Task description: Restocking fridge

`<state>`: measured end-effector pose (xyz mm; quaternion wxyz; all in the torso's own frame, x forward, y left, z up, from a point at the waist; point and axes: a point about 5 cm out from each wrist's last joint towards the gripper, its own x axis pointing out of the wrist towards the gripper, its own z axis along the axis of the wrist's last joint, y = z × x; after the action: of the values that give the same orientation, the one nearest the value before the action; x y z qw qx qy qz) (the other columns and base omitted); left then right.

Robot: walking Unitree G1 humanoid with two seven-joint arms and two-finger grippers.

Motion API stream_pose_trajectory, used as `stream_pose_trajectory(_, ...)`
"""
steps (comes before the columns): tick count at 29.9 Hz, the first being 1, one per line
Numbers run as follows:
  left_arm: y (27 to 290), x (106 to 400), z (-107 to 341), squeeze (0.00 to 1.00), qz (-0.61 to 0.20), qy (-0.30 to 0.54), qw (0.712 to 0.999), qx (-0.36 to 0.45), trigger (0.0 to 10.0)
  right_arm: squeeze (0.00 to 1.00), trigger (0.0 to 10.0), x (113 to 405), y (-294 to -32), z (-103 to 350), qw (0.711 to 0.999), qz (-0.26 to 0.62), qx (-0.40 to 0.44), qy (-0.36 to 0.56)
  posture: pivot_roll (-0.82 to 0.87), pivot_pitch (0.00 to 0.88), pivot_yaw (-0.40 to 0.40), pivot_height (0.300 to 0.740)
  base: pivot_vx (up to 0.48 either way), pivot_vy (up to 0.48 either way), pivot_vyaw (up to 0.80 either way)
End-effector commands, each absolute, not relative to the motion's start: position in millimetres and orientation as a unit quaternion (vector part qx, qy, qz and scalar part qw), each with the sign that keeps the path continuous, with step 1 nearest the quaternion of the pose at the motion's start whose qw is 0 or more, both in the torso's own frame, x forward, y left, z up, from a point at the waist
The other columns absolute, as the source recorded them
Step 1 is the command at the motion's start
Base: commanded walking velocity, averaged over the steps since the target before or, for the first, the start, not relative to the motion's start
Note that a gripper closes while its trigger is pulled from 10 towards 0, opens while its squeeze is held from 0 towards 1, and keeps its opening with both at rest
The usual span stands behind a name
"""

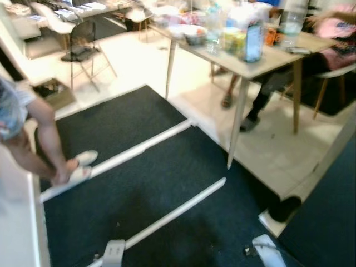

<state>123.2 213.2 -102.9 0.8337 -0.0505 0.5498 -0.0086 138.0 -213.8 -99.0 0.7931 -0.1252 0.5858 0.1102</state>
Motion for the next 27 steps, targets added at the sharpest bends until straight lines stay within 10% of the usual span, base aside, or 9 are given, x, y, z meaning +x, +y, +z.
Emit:
stream_pose_trajectory(1, 215.9, 126.8, -101.3, 0.0, -0.003, 0.543, 0.838, -0.05, 10.0, 0.0, 10.0, 138.8, -209.2, -99.6, 0.796, 0.109, -0.118, 0.583, -0.01, 0.0, 0.067, 0.74, 0.0, 0.0, 0.79)
stream_pose_trajectory(27, 218.1, 125.6, -101.2, 0.0, -0.011, 0.547, 0.836, -0.035, 10.0, 0.0, 10.0, 137.6, -206.2, -100.6, 0.801, 0.105, -0.108, 0.58, -0.02, 0.0, 0.075, 0.74, 0.3, 0.0, 0.0)
